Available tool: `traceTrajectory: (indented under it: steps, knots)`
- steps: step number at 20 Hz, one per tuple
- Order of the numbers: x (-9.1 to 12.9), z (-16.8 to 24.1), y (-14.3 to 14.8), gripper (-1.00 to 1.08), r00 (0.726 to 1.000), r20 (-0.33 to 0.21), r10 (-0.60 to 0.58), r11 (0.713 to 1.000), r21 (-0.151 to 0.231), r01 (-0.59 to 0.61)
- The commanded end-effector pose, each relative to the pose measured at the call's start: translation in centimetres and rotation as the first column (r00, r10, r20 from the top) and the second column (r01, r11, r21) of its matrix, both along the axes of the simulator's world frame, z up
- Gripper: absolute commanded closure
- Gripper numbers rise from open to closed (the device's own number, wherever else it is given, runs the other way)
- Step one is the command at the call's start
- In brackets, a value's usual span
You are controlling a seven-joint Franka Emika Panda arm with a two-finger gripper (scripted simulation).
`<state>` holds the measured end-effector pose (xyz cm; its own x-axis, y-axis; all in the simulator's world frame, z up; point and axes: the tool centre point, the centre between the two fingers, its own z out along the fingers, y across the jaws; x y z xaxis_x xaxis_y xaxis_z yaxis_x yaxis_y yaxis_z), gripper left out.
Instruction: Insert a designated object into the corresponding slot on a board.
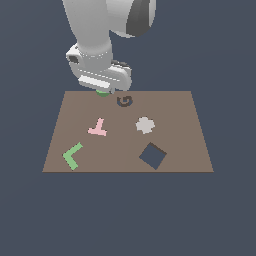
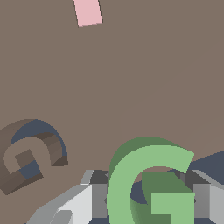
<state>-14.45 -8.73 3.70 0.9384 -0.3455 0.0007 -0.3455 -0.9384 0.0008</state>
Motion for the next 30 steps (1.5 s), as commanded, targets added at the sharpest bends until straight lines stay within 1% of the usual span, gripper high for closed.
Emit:
traceTrajectory:
  steps: [1,3,6,8,11,15,20,25,30]
  knots:
    - [0.0,0.0,0.7,1.08,0.996,0.001,-0.091,0.996,0.0,0.091]
    - [0.0,0.1,1.3,1.08,0.987,0.001,-0.161,0.987,0.0,0.161]
    - [0.1,0.1,2.2,1.08,0.965,0.001,-0.264,0.965,0.0,0.264]
    - [0.3,0.1,2.8,1.08,0.944,0.001,-0.33,0.944,0.0,0.33]
    - [0.6,0.2,3.6,1.08,0.904,0.001,-0.427,0.904,0.0,0.427]
    - [1.1,0.2,4.7,1.08,0.836,0.001,-0.549,0.836,0.001,0.549]
    - [1.9,0.3,5.8,1.08,0.734,0.001,-0.679,0.734,0.001,0.679]
    - [2.8,0.3,6.6,1.08,0.636,0.001,-0.772,0.636,0.001,0.772]
    - [3.5,0.3,7.1,1.08,0.55,0.001,-0.835,0.55,0.001,0.835]
